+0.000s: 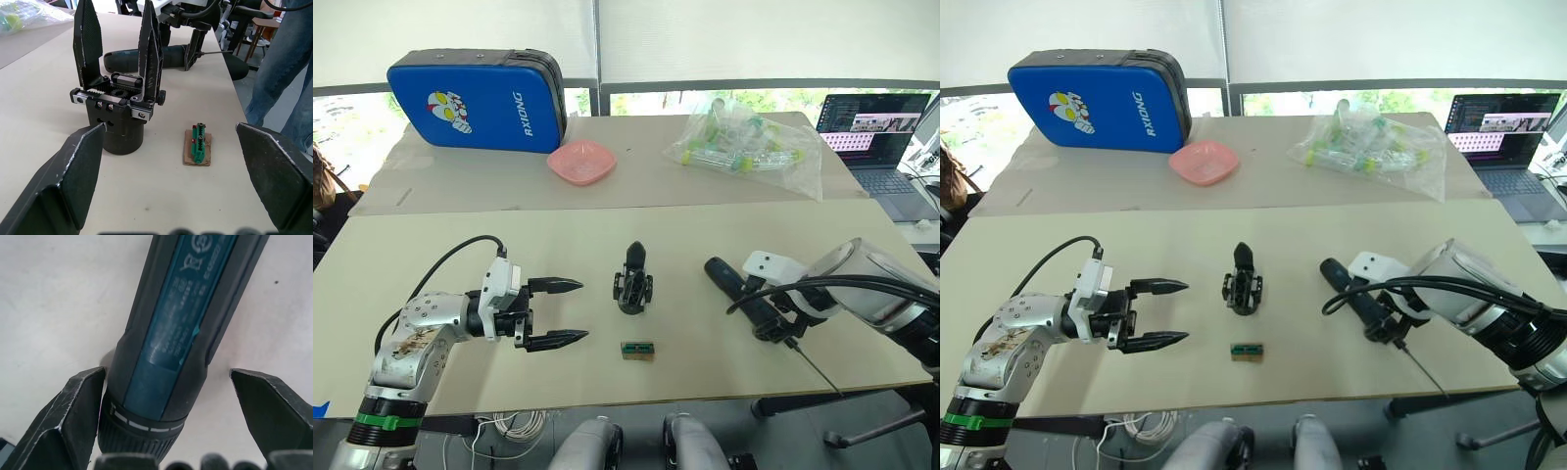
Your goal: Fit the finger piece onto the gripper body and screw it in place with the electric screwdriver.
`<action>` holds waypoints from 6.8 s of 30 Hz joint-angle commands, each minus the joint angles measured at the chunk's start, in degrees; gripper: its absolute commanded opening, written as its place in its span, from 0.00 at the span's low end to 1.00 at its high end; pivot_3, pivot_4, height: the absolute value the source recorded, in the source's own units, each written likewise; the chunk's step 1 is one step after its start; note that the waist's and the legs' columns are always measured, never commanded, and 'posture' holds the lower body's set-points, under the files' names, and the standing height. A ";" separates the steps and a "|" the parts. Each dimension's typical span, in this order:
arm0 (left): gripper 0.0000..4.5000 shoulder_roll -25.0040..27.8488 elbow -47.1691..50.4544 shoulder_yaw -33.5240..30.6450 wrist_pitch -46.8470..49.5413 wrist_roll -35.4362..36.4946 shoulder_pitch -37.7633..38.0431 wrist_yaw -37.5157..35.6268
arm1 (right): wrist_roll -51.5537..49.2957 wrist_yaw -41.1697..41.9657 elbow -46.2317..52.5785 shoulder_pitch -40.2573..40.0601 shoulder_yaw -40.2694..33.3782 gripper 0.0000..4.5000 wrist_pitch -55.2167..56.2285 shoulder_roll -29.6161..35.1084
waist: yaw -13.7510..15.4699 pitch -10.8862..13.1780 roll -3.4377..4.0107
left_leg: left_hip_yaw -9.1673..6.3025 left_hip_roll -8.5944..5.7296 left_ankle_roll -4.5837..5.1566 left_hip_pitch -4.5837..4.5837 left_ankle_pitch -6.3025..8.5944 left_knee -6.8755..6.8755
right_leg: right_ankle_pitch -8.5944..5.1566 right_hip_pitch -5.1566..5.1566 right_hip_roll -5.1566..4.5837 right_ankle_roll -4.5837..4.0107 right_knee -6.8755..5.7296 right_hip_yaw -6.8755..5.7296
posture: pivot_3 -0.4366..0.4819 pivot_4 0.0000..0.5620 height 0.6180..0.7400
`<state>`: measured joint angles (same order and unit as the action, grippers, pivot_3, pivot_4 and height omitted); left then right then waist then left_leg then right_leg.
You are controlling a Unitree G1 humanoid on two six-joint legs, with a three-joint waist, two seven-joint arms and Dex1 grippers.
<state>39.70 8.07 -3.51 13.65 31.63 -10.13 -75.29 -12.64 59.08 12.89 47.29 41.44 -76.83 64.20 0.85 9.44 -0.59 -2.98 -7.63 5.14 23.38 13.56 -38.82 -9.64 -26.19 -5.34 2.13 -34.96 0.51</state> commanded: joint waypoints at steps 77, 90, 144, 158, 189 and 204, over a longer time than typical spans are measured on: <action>1.00 -5.13 -8.59 13.28 -11.43 -16.20 -2.05 3.50 | -20.85 -5.13 31.21 -49.90 -50.33 0.43 65.80 -37.21 | -0.05 0.03 0.43 | -3.15 -2.41 0.10 -0.74 -1.00 0.91 | -0.89 1.01 -0.70 0.92 -0.14 -0.08 | 0.48 0.27 1.00; 1.00 -9.98 -11.66 18.78 -15.28 -19.84 -1.71 4.92 | -18.29 -3.61 23.38 -45.56 -41.25 0.43 70.01 -38.25 | 0.18 0.03 0.43 | -3.13 -2.41 0.11 -0.76 -0.99 0.95 | -0.89 0.99 -0.71 0.92 -0.14 -0.02 | 0.48 0.27 1.00; 1.00 -18.10 -19.01 25.28 -19.67 -22.85 -4.61 2.60 | -21.01 -3.42 21.74 -45.70 -39.15 0.43 71.61 -32.99 | 2.86 -0.13 0.54 | -3.02 -2.58 0.31 -0.96 -0.87 0.95 | -0.91 1.24 -0.77 1.14 -0.03 0.07 | 0.48 0.27 1.00; 1.00 -17.70 -18.36 25.29 -18.97 -22.86 -4.19 2.96 | -19.85 -3.40 20.79 -45.70 -38.93 0.43 72.30 -33.26 | 2.86 -0.13 0.55 | -3.01 -2.58 0.31 -0.96 -0.87 0.95 | -0.93 1.24 -0.77 1.16 -0.03 0.07 | 0.48 0.27 1.00; 1.00 -17.03 -16.90 25.54 -17.34 -22.58 -3.56 3.49 | -18.66 -2.96 20.37 -46.44 -38.41 0.43 72.15 -33.33 | 2.81 -0.13 0.55 | -3.01 -2.57 0.33 -0.96 -0.85 0.95 | -0.95 1.24 -0.76 1.20 -0.03 0.08 | 0.48 0.27 1.00; 1.00 -16.99 -16.87 25.52 -17.33 -22.66 -3.29 3.68 | -18.62 -3.04 20.48 -46.55 -37.78 0.43 71.83 -33.40 | 2.79 -0.13 0.55 | -3.01 -2.57 0.35 -0.96 -0.83 0.95 | -0.96 1.24 -0.76 1.22 -0.02 0.09 | 0.48 0.27 1.00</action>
<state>23.04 -7.74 18.96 -4.90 10.36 -15.20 -71.39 -30.47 56.17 31.68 0.76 3.95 -6.06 31.09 3.64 9.31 -0.04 -5.99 -10.20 5.50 22.42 12.72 -37.87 -10.61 -24.96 -6.10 3.34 -34.98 0.59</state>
